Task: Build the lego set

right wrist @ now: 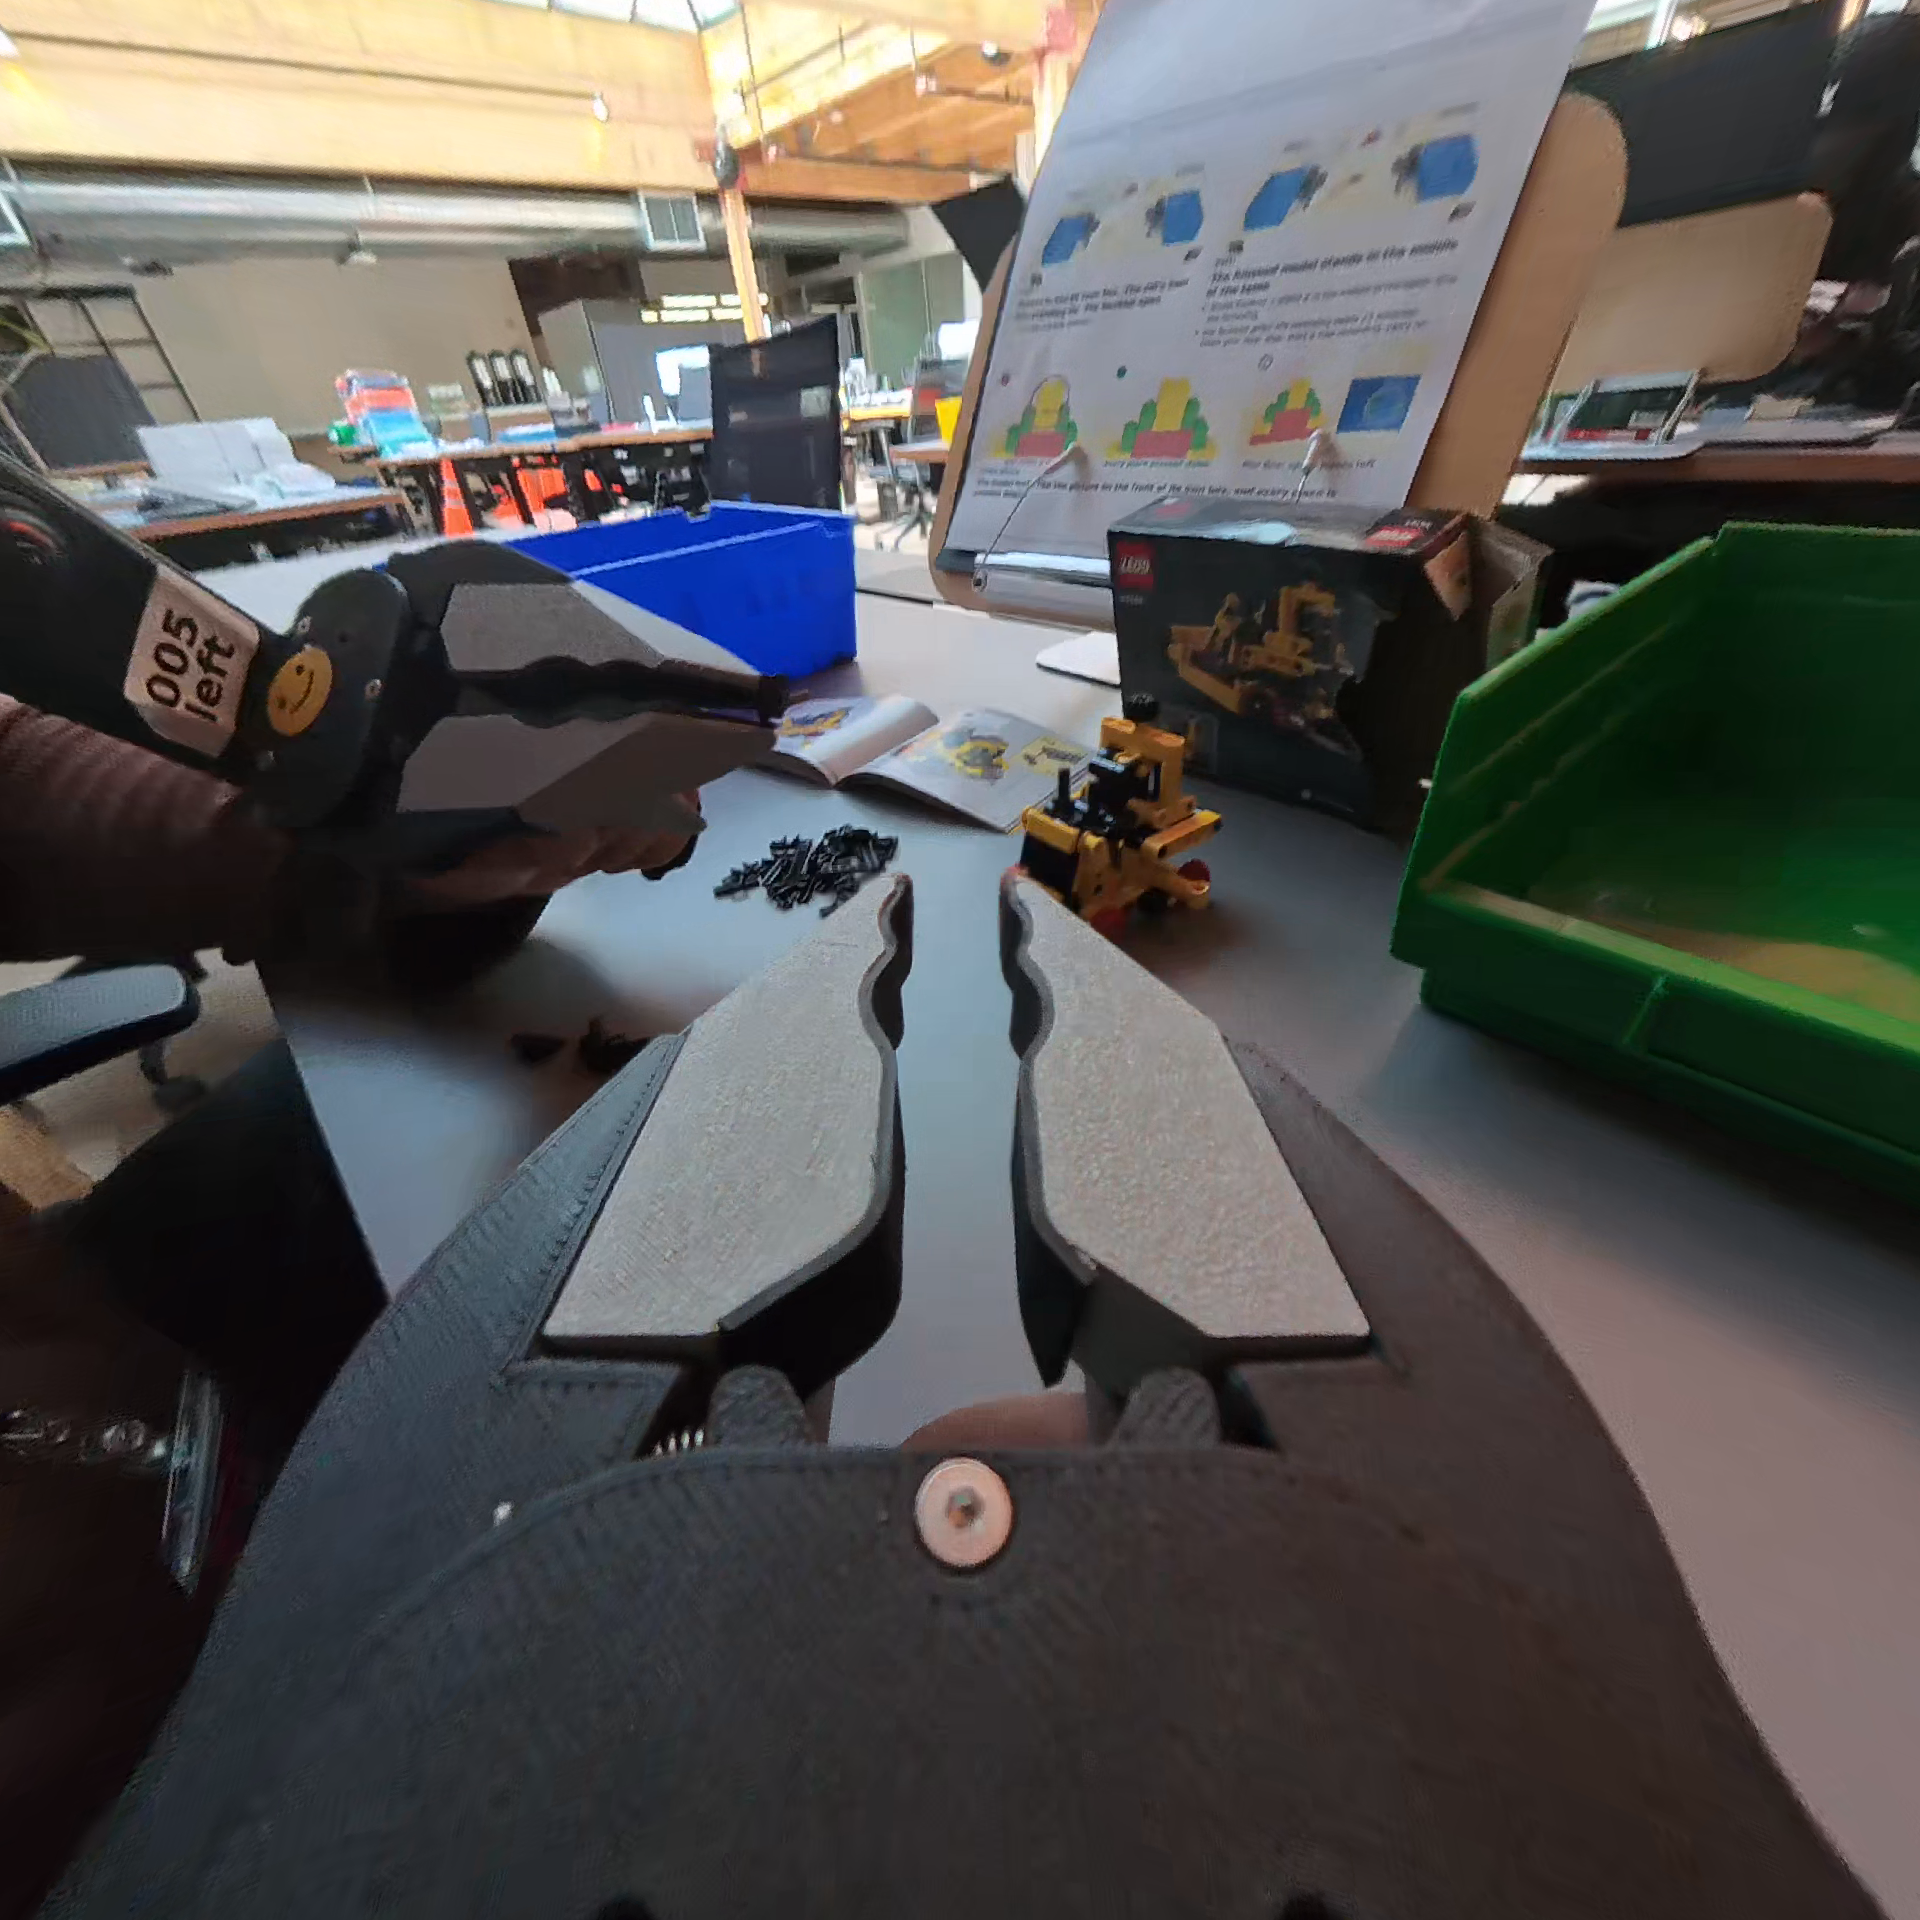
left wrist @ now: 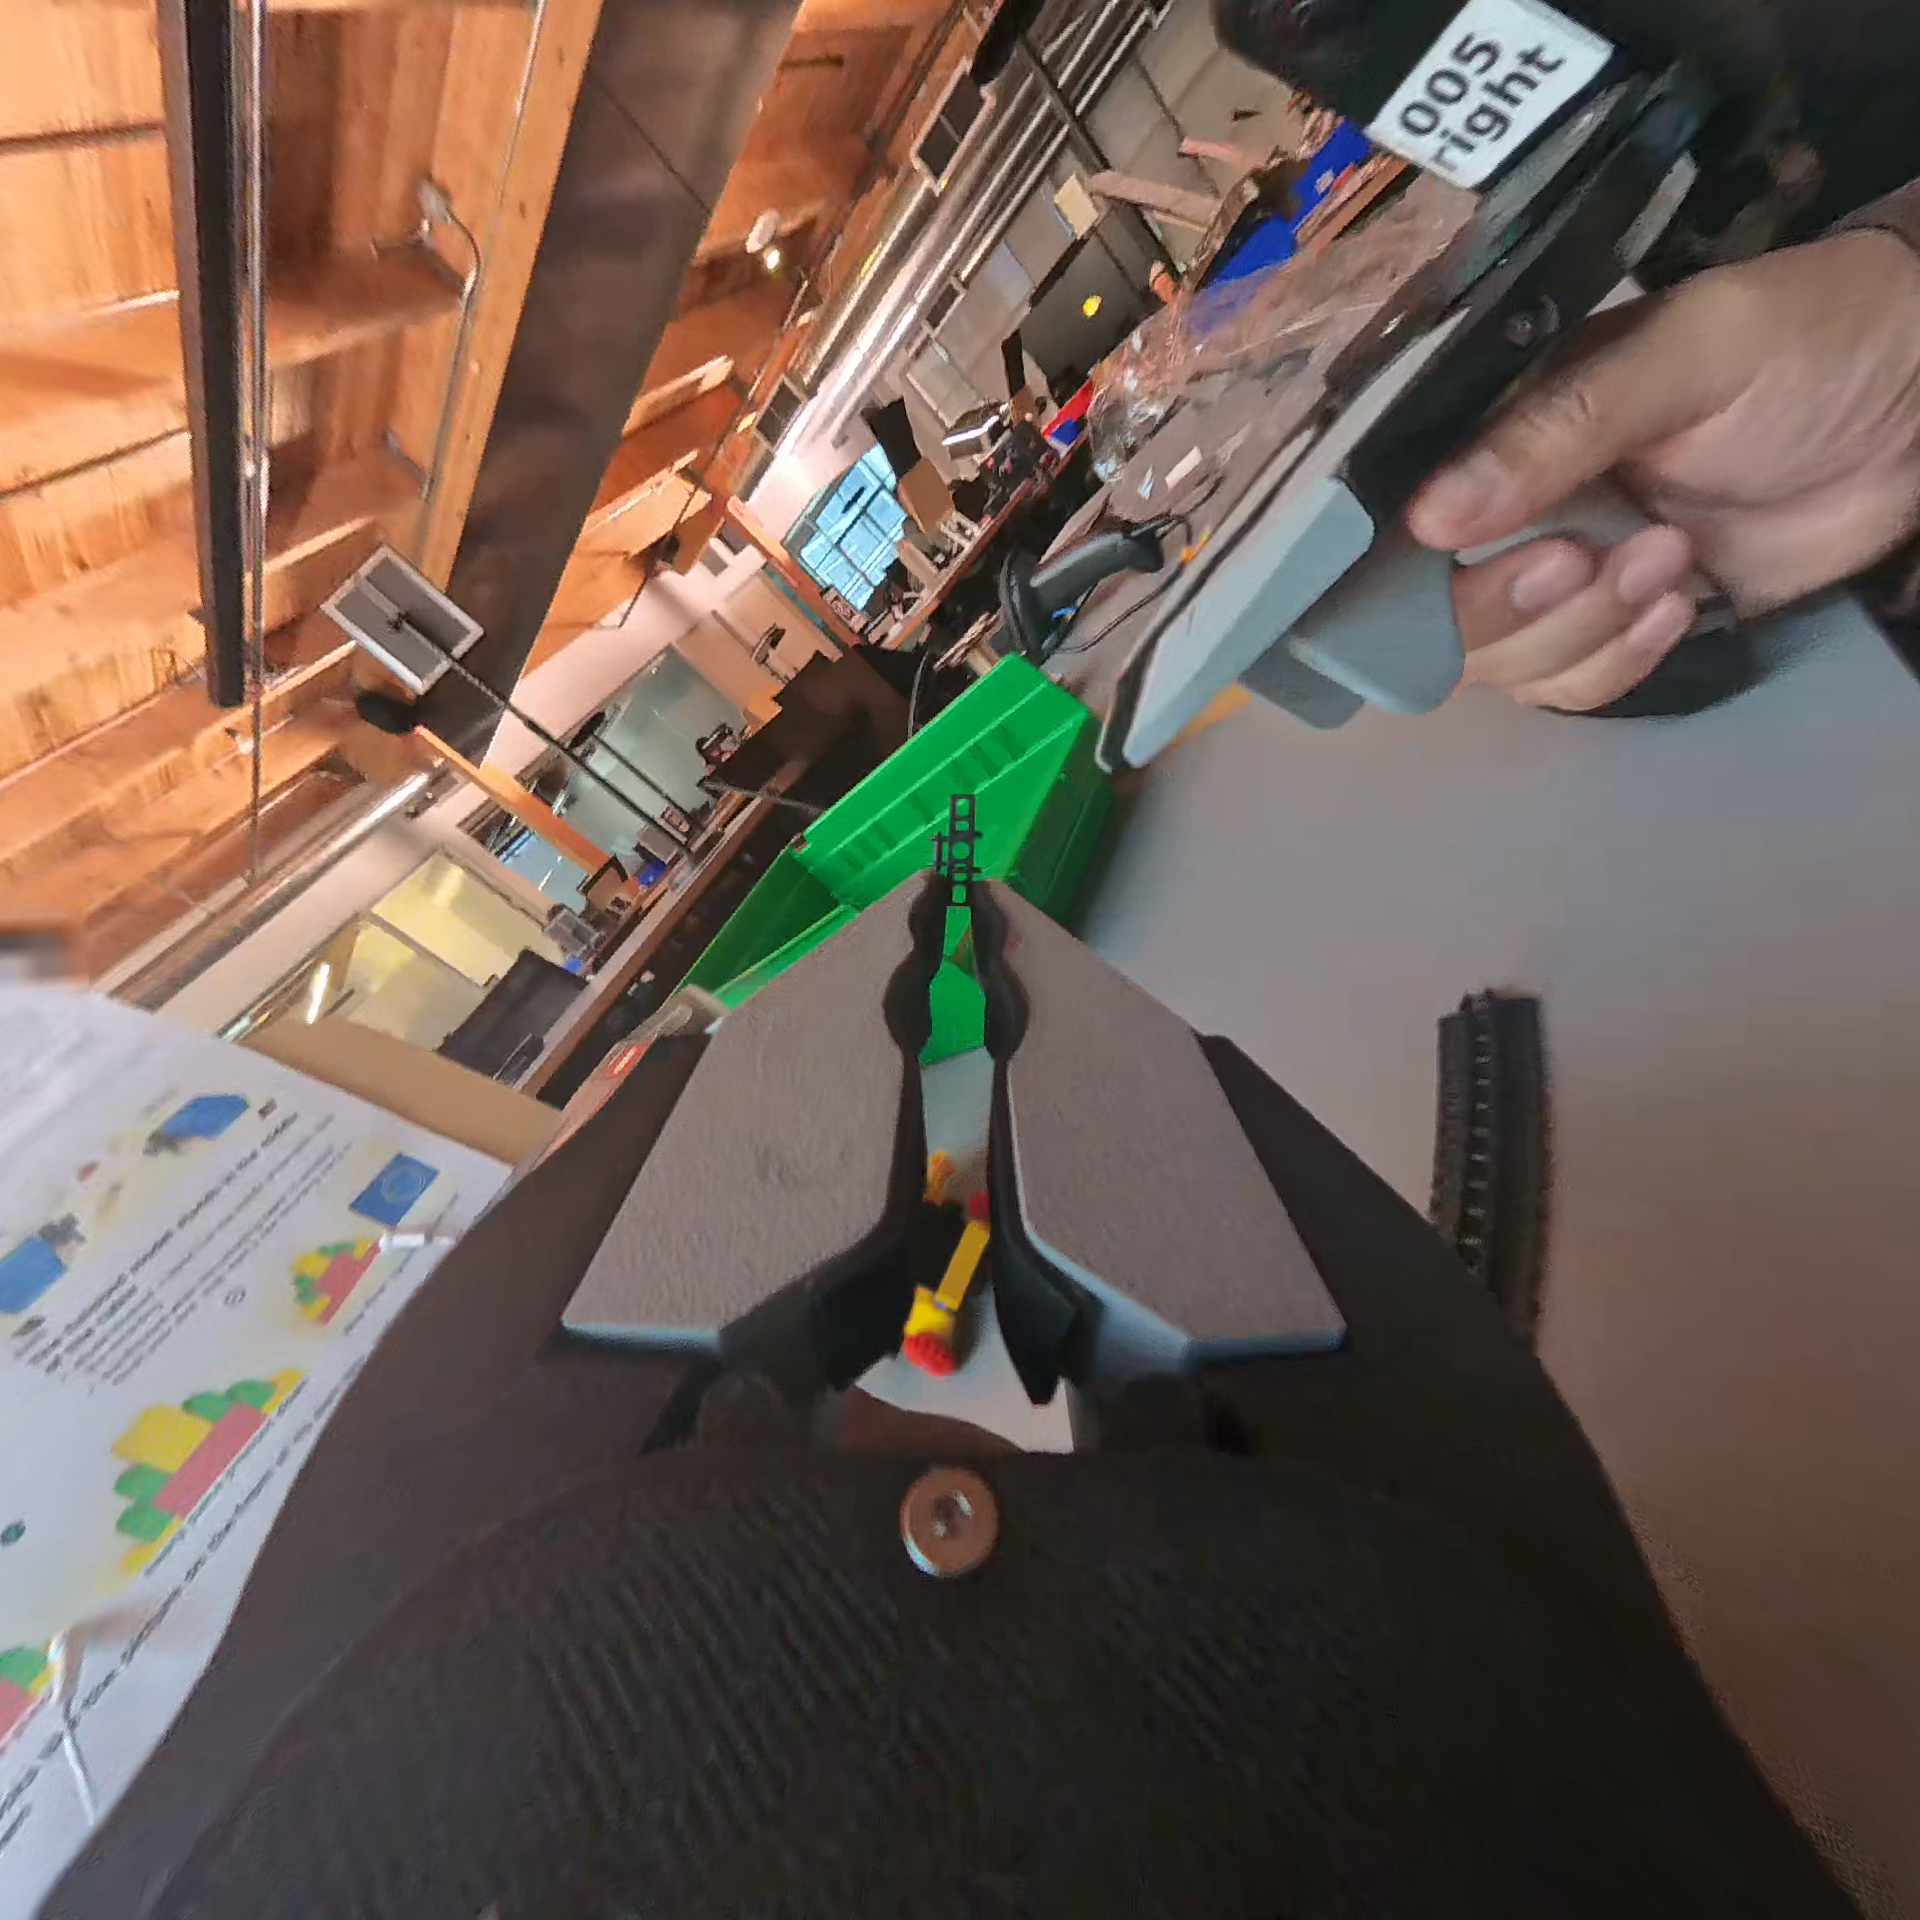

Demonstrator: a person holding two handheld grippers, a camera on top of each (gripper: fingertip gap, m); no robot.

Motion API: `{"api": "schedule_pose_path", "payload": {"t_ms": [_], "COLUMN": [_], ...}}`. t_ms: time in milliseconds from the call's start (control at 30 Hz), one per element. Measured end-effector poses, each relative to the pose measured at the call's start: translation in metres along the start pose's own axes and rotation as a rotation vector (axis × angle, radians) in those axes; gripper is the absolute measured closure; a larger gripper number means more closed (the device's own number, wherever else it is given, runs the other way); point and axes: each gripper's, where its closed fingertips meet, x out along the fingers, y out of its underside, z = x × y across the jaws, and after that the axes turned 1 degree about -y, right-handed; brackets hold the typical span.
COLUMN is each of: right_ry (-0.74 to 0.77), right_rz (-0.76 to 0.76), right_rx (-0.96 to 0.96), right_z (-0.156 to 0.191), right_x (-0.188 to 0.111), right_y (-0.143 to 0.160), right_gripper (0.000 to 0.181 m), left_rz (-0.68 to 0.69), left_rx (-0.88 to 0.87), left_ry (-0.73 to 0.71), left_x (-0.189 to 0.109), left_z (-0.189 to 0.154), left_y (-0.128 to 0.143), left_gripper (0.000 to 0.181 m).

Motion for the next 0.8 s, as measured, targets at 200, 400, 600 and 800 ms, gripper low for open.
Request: {"api": "schedule_pose_path", "payload": {"t_ms": [200,400,600,800], "right_ry": [0.028,-0.046,-0.065,-0.065], "right_rz": [0.165,0.223,0.138,0.167], "right_rx": [-0.077,-0.017,-0.006,-0.076], "right_z": [0.026,0.045,0.05,0.055], "right_x": [-0.007,0.015,0.019,0.016], "right_y": [0.016,0.017,0.006,0.003], "right_gripper": [0.169,0.166,0.171,0.174], "left_rz": [-0.042,-0.076,-0.054,-0.051], "left_rx": [-0.142,-0.092,0.137,0.186], "left_ry": [0.135,0.151,0.126,0.118], "left_x": [0.003,-0.003,-0.013,-0.01], "left_z": [0.0,-0.007,-0.03,-0.034], "left_y": [-0.004,-0.002,-0.001,-0.003], "left_gripper": [0.179,0.179,0.18,0.18]}}
